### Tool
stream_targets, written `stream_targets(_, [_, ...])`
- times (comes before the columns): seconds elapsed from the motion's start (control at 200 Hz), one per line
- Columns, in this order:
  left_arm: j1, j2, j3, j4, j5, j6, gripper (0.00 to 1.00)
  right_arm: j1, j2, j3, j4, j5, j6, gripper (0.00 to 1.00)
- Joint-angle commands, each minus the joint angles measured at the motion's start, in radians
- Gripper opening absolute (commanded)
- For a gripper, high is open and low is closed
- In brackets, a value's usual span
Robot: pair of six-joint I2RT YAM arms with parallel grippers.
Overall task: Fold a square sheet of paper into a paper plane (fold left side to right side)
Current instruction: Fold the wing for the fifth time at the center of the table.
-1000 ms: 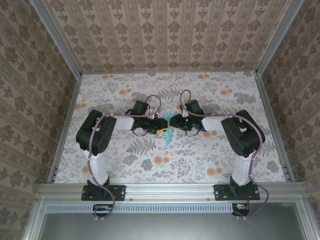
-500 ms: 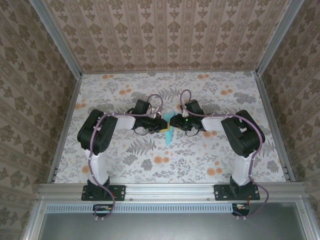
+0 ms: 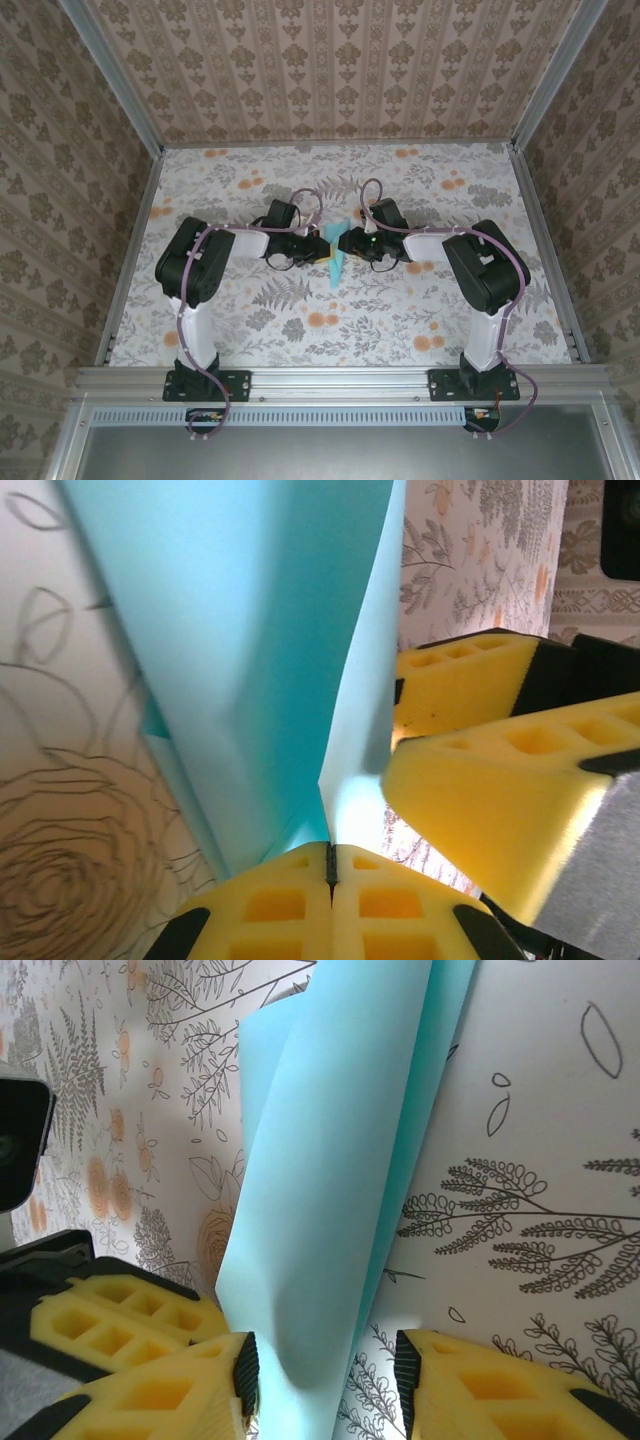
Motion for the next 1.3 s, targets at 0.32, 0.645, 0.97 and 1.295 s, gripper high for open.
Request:
stream_targets(0.32, [0.029,-0.032,0.001,-0.034,-0.011,0.069,0.0,-0.031,-0.031,0.021,0.039,-0.034,0.031,0.52])
stream_targets(0.645, [0.038,-0.027,0.018,-0.059,-0.014,0.091,0.0,-0.032,0.019,0.084,0.092,-0.063,0.094,0.58])
stream_targets(0.97, [0.038,-0.027,0.02,-0.072,-0.022,0.096,0.0,-0.033,0.067,0.147,0.0,-0.007,0.124,0.62])
stream_targets(1.295, [0.039,-0.017,0.027,-0.076,-0.025,0.101,0.0,-0.026,0.107,0.183,-0.031,-0.023,0.122,0.66])
